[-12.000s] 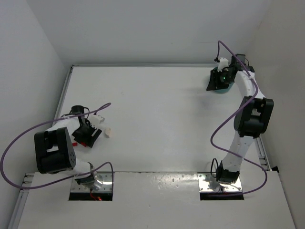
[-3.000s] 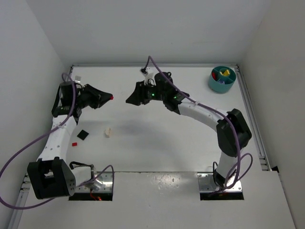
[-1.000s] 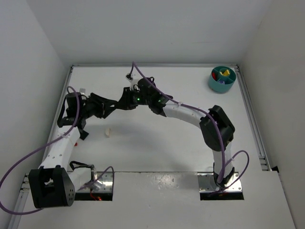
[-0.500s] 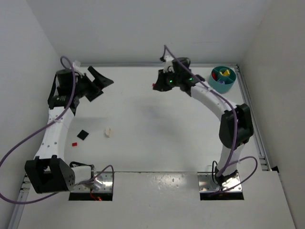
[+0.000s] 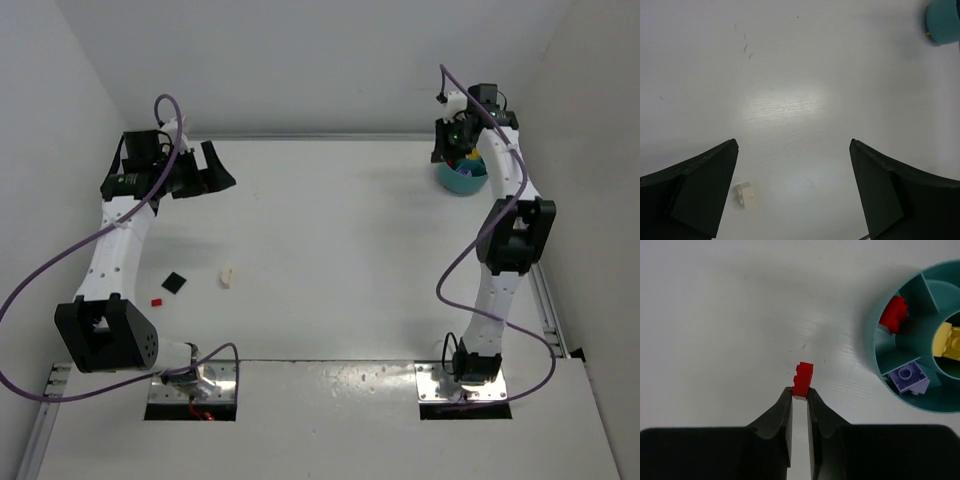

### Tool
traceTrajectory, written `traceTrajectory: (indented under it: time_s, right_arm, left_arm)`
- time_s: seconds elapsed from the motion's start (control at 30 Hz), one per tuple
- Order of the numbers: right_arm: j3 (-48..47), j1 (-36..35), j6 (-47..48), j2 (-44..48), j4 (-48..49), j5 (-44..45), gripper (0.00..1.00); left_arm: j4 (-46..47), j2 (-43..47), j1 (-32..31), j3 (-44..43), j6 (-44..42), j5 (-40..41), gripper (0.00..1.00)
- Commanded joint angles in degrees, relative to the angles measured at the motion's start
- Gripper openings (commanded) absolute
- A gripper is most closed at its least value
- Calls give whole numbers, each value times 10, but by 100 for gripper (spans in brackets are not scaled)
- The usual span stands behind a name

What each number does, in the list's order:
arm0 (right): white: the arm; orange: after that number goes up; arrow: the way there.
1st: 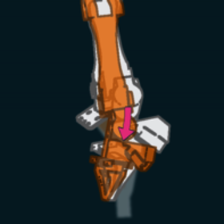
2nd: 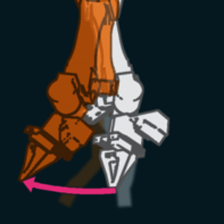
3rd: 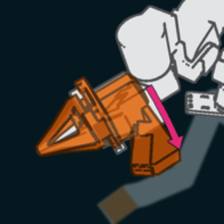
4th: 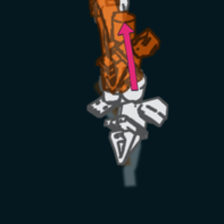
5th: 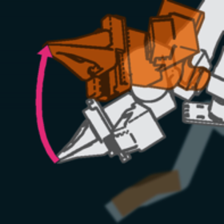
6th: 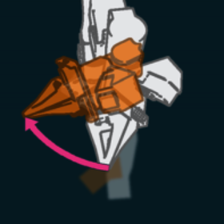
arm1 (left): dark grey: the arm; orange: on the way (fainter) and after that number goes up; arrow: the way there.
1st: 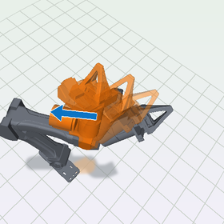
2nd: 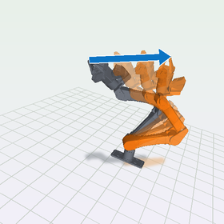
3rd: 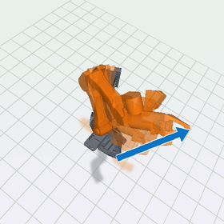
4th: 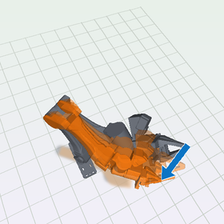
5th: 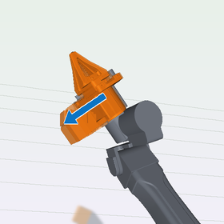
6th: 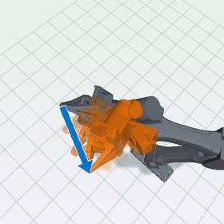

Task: Sort the legos into containers by color

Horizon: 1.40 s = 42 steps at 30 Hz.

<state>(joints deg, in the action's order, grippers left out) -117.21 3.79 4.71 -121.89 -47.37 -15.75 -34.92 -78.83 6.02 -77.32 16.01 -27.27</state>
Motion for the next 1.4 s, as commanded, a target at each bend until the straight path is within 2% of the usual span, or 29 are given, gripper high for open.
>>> traceTrajectory:
  time_s: [0.0, 0.4, 1.23, 1.37]
  right_arm:
    - [-43, 9, 43, -27, -54, 31, 0]
    - [-107, 41, 25, -78, 9, 133, 0]
    - [-159, 47, 20, -136, 26, 133, 0]
    - [-159, 47, 20, -141, 31, 139, 11]
  left_arm:
    - [-15, 0, 4, -34, -40, 3, 100]
    - [-15, -6, 4, -28, -27, 10, 100]
    - [-9, -6, 4, -7, -22, 10, 100]
    - [-4, -6, 4, -7, -22, 10, 100]
